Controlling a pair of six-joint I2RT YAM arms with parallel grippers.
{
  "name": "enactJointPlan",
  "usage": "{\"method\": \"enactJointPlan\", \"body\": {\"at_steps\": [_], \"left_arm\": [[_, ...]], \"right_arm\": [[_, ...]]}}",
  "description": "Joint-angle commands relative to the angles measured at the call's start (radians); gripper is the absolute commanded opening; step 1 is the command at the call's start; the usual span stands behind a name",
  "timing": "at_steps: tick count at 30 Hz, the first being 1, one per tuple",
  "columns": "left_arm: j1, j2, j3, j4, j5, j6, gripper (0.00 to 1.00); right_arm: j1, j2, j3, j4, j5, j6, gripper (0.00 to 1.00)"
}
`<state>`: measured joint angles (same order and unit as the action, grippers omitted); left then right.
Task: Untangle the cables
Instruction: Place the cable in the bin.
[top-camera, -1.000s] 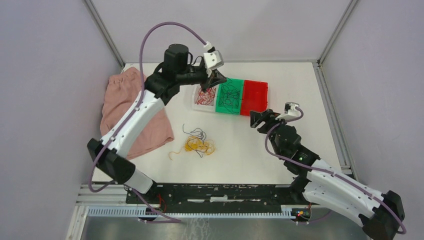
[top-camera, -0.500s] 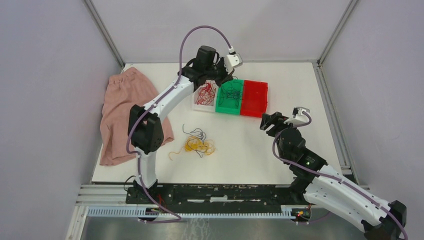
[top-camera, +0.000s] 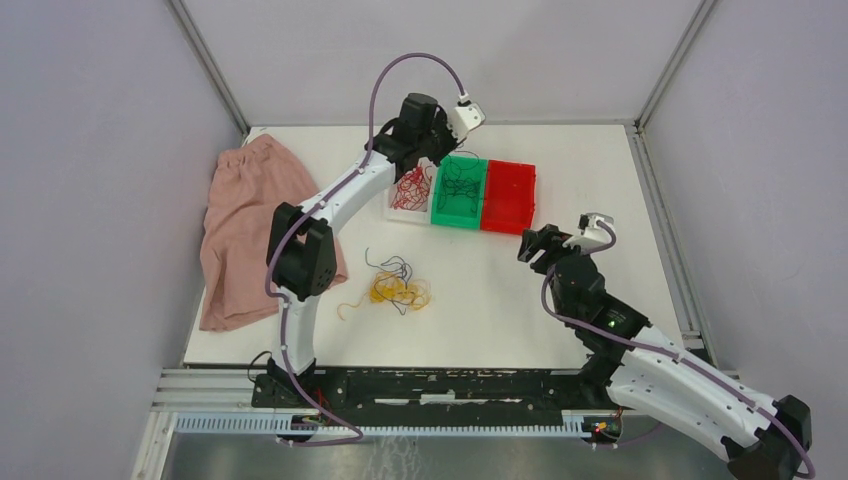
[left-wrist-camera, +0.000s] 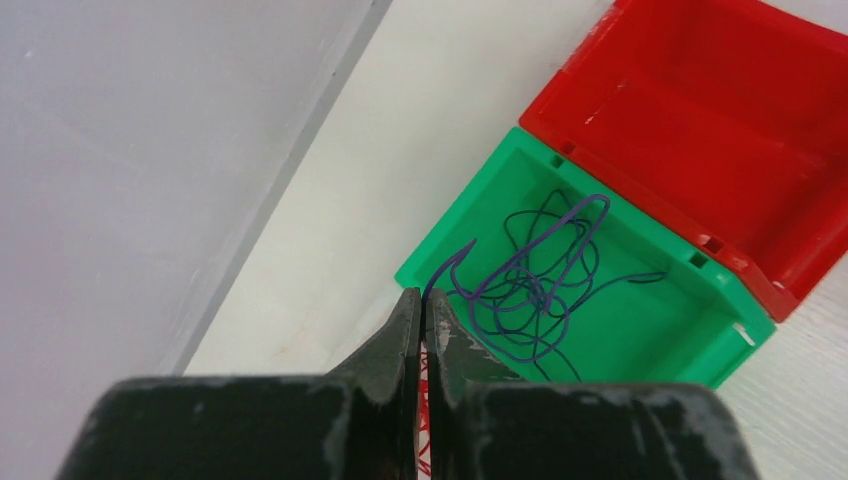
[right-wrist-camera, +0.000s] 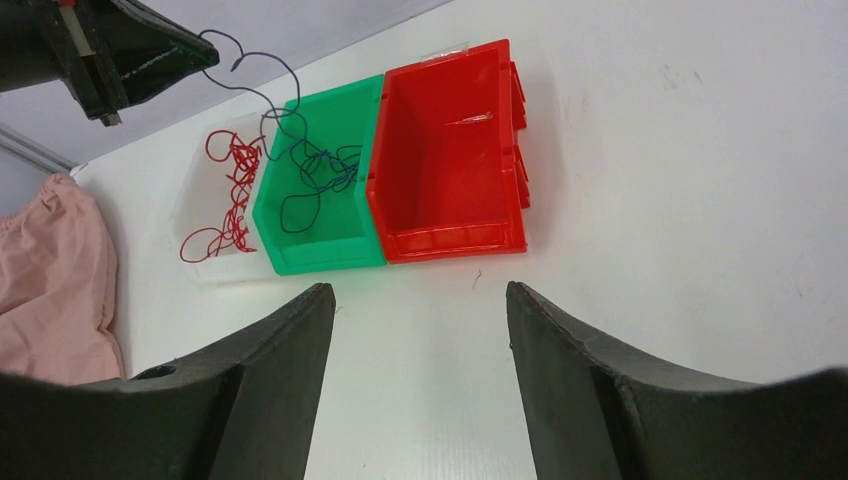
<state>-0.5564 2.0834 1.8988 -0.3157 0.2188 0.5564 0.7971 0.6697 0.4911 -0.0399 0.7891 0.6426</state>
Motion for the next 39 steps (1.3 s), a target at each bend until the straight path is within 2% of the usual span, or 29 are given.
{"method": "enactJointPlan", "body": {"at_steps": [1,9,13,20,24,26,31,33,35,39], "left_arm": [[0.0,0.007,-0.001,0.118,-0.14,0.028,0.03],[-0.023,0.011,-0.01,0.049,-0.017,-0.01,0.03],[-0.052,0.043,-0.006,-0.001,-0.011,-0.007,0.08],[-0.044,0.076,0.034,-0.092,-0.017,0.057,0.44],[-0.015,0.039,0.061,-0.138,0.04,0.021,0.54],[0.005,0.006,0.075,-0.178,0.106,-0.009,0.66],[0.058,-0.141,0.04,-0.33,0.301,-0.014,0.74],[0.087,-0.21,-0.023,-0.429,0.404,0.038,0.74],[0.119,-0.287,-0.094,-0.57,0.472,0.203,0.73],[0.177,-0.446,-0.314,-0.745,0.469,0.439,0.68]], "right_arm": [[-0.002,0.005,0.036,0.021,-0.002,-0.02,0.7],[-0.001,0.023,0.043,0.033,-0.013,-0.019,0.71],[-0.001,0.015,0.05,0.019,-0.014,-0.023,0.71],[-0.001,-0.012,0.046,0.001,-0.005,-0.039,0.71],[-0.001,0.008,0.043,0.02,-0.02,-0.029,0.71],[-0.001,0.021,0.051,0.02,-0.033,-0.026,0.71],[-0.001,0.056,0.071,0.039,-0.115,-0.052,0.71],[-0.001,0.088,0.084,0.041,-0.144,-0.048,0.71],[-0.001,0.115,0.091,0.046,-0.165,-0.034,0.71],[-0.001,0.154,0.09,0.073,-0.192,-0.011,0.7]]}}
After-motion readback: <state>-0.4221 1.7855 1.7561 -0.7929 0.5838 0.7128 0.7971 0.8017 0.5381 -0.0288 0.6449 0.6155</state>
